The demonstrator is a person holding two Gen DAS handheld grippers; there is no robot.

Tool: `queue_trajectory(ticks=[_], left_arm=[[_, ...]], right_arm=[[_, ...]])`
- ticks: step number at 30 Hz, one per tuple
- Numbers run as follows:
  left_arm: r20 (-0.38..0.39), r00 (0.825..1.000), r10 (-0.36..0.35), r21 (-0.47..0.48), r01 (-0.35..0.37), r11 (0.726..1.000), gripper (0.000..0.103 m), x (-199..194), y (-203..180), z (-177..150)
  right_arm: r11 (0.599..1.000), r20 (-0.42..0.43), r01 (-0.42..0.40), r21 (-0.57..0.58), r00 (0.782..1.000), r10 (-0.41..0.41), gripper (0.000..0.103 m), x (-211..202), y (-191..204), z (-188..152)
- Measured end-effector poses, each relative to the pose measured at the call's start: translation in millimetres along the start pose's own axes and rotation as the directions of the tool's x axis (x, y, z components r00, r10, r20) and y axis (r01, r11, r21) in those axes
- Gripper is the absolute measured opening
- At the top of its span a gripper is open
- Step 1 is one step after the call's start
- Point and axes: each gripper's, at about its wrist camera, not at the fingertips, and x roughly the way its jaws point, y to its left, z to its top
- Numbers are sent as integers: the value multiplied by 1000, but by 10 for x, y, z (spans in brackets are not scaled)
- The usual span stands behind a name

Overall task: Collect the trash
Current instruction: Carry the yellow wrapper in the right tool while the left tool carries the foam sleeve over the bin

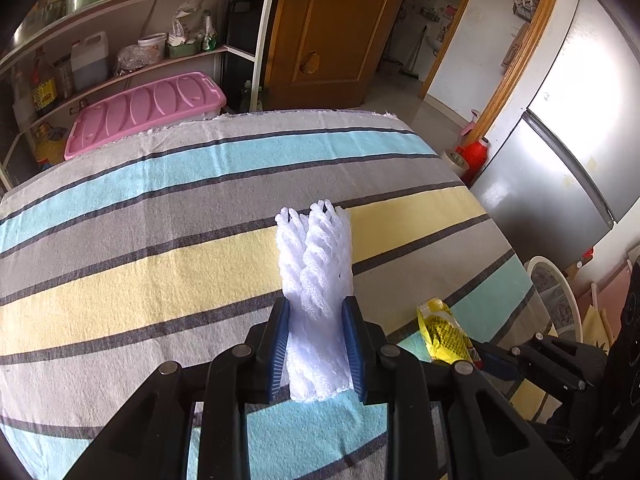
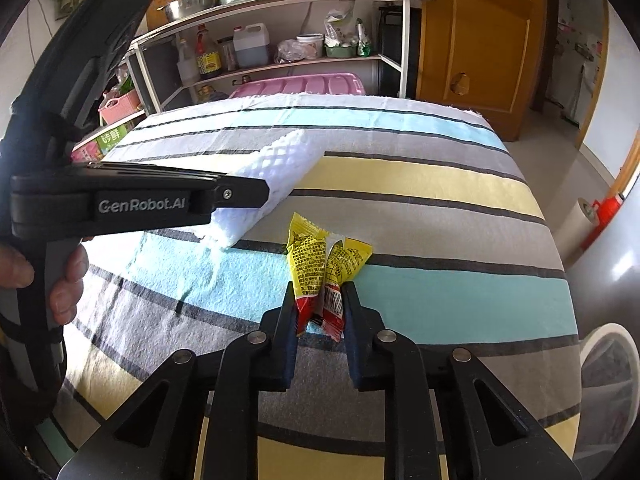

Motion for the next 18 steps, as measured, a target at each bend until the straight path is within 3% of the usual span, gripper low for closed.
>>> queue_trajectory(ticks=[18], left_arm=[[62, 998, 2, -15, -1, 1000, 27, -574, -140, -447]], right_arm=[[1000, 63, 3, 29, 998, -5, 21, -320, 1, -53]])
